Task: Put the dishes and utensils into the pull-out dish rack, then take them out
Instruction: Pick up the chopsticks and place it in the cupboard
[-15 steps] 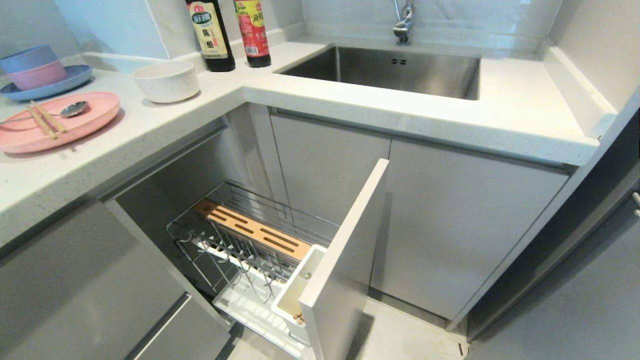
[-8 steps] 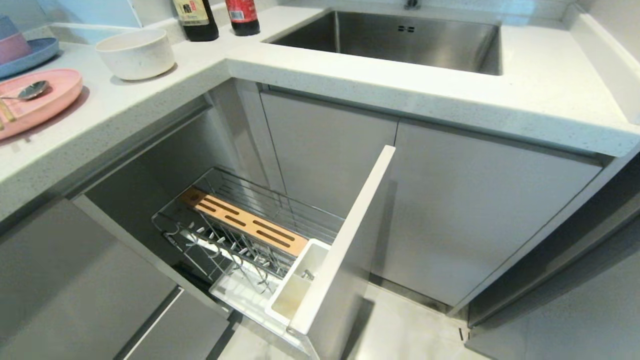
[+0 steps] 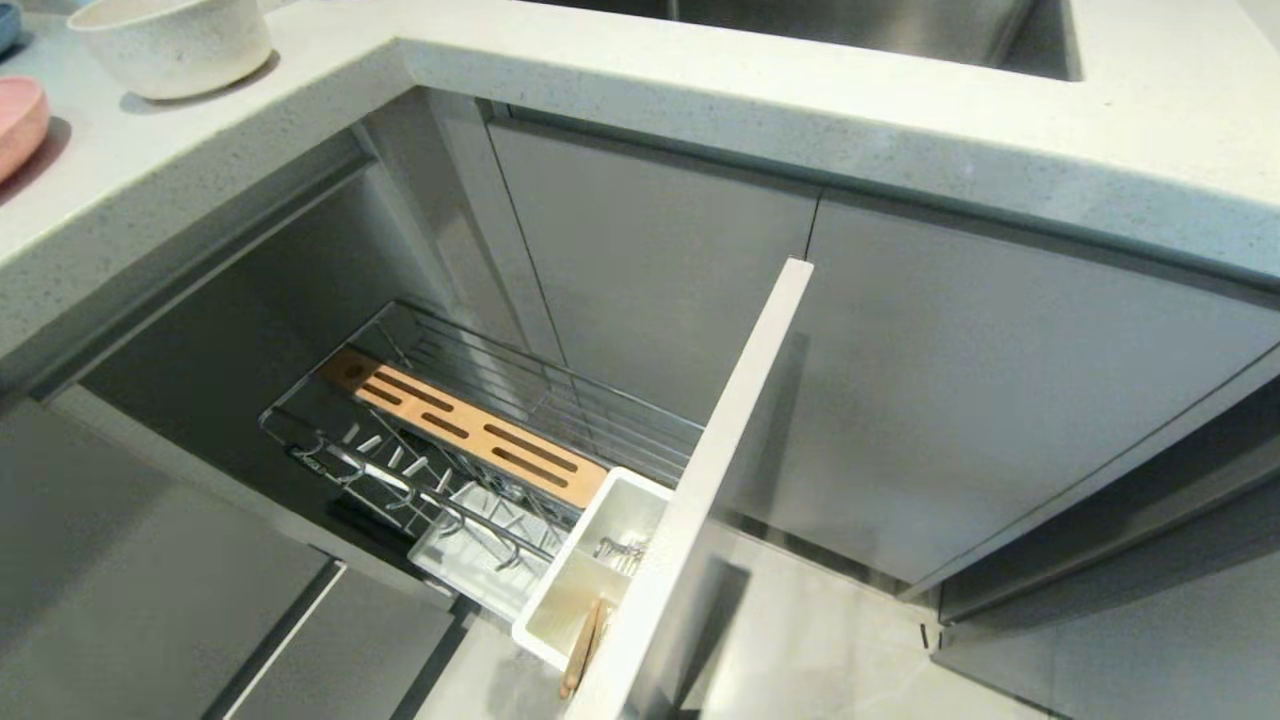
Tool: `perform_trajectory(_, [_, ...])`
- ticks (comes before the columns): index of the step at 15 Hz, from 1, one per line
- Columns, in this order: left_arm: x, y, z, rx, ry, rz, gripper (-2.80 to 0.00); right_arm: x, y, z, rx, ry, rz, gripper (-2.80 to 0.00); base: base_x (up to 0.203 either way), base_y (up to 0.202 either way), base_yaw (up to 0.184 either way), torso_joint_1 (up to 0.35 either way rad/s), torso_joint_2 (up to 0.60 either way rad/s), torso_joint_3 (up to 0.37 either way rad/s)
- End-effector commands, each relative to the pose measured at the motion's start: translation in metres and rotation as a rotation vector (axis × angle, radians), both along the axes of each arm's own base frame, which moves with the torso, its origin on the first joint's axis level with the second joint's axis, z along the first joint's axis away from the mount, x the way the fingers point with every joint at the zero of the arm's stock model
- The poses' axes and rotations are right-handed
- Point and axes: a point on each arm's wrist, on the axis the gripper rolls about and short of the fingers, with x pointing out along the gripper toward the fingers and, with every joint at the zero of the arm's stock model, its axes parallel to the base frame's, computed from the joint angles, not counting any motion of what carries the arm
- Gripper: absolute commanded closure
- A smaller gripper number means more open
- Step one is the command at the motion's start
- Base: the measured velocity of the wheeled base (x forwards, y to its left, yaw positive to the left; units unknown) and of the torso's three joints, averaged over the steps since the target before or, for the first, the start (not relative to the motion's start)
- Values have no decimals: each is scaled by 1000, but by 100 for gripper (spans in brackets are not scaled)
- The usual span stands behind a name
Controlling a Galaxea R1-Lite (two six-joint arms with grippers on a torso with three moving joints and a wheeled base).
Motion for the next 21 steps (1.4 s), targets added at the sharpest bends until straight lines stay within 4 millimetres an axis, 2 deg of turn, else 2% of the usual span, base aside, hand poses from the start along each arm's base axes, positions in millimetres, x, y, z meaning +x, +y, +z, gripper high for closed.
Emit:
perform_trajectory(1, [1, 0, -2, -1, 8, 1, 0, 0, 0, 0, 0, 2, 1, 0, 0, 0, 0, 6, 7, -203])
perform_trajectory(9, [1, 0, -3, -15, 3, 6, 0, 0, 0, 0, 0, 2, 1, 0, 0, 0, 0, 3, 4, -195])
perform_trajectory(13, [1, 0, -2, 1, 2, 2, 0, 0, 0, 0, 0, 2, 1, 0, 0, 0, 0, 1, 2, -44])
perform_trajectory(14, [-1, 0, 4, 4, -24, 3, 0, 0, 0, 0, 0, 2, 1, 0, 0, 0, 0, 0, 0, 0])
perform_trajectory(16, [-12, 0, 37, 5, -130, -1, 0, 0, 0, 0, 0, 2, 1, 0, 0, 0, 0, 0, 0, 0])
perform_trajectory(18, [-32, 0, 84, 18, -221, -3, 0, 0, 0, 0, 0, 2, 1, 0, 0, 0, 0, 0, 0, 0])
perform_trajectory(20, [-48, 0, 141, 27, -278, -5, 0, 0, 0, 0, 0, 2, 1, 0, 0, 0, 0, 0, 0, 0])
perform_trajectory(21, [-50, 0, 173, 29, -297, -4, 0, 0, 0, 0, 0, 2, 1, 0, 0, 0, 0, 0, 0, 0])
